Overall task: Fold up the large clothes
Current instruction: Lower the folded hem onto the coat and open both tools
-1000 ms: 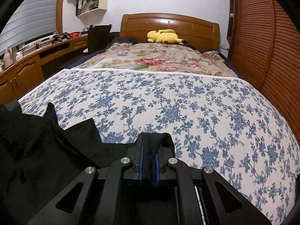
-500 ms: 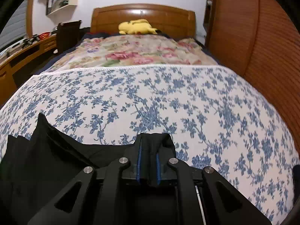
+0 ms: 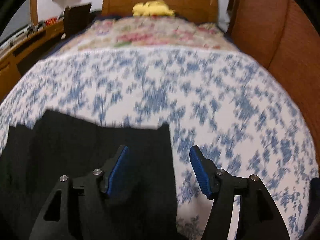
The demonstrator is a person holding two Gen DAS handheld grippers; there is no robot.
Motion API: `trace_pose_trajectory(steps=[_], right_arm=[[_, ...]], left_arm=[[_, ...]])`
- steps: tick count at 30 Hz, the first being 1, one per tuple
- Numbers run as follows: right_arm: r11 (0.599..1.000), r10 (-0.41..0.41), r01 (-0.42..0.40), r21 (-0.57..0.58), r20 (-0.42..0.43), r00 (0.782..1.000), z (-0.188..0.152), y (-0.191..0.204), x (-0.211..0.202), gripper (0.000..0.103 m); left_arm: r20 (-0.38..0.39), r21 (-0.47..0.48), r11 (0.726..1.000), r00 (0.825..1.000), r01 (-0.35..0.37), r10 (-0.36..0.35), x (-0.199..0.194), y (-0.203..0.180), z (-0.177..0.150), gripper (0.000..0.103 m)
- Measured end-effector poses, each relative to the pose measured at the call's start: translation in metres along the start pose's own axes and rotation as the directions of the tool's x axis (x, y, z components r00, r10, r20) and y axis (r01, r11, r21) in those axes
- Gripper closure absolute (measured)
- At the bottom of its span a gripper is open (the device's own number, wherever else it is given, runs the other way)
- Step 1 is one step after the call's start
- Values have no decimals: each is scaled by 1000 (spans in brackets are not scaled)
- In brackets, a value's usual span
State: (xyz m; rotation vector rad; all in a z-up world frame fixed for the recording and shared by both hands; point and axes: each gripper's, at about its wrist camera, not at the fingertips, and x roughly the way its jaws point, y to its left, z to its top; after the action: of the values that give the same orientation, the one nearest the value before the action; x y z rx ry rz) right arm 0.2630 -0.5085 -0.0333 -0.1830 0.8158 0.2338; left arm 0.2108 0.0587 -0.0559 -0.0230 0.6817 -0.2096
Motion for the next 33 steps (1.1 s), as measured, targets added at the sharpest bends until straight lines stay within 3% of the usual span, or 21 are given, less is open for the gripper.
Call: trace_pose_trajectory(steps=[3,7,8,11,14,17,19,23,26,29,33], right_arm=[[999,21,-18,29,-81,996,-6,-8,23,38],[997,47,-39,63,-128,991,-8,-16,41,38],[997,58,-50,64,-130,990,-8,-16,43,45],[995,100,-95,40,-128,987,-7,-12,44,95],[998,68,-67,18,-72,995,-5,-11,36,100],[997,-40,36,73,48,998,1,-18,16,100],[992,-91,85,97,54,994,5,-21,14,100],[995,-90,88,46,37,995,8,-14,6,100],[997,-65,61,57,58,996,1,-16,-15,88],[999,-12,10,35,78,997,-20,-9,-37,61],[997,69,-67,-25,87,994,-55,6,-70,53]], left_arm=[[-7,10,1000,1000,5,-5,2,-5,-2,67],[-20,24,1000,1000,12,-11,5,-11,-4,67],[-23,29,999,1000,14,-13,6,-14,-5,67],[-26,36,999,999,22,-21,8,-18,-5,67],[-28,47,998,999,32,-30,9,-23,-5,67],[-33,57,998,999,37,-36,9,-28,-7,67],[-37,61,997,999,39,-37,10,-30,-9,67],[-47,69,997,998,40,-37,11,-32,-12,67],[-52,73,996,998,47,-43,11,-34,-14,67],[-53,76,995,997,62,-58,10,-39,-15,67],[-55,95,993,996,76,-71,8,-50,-19,67]])
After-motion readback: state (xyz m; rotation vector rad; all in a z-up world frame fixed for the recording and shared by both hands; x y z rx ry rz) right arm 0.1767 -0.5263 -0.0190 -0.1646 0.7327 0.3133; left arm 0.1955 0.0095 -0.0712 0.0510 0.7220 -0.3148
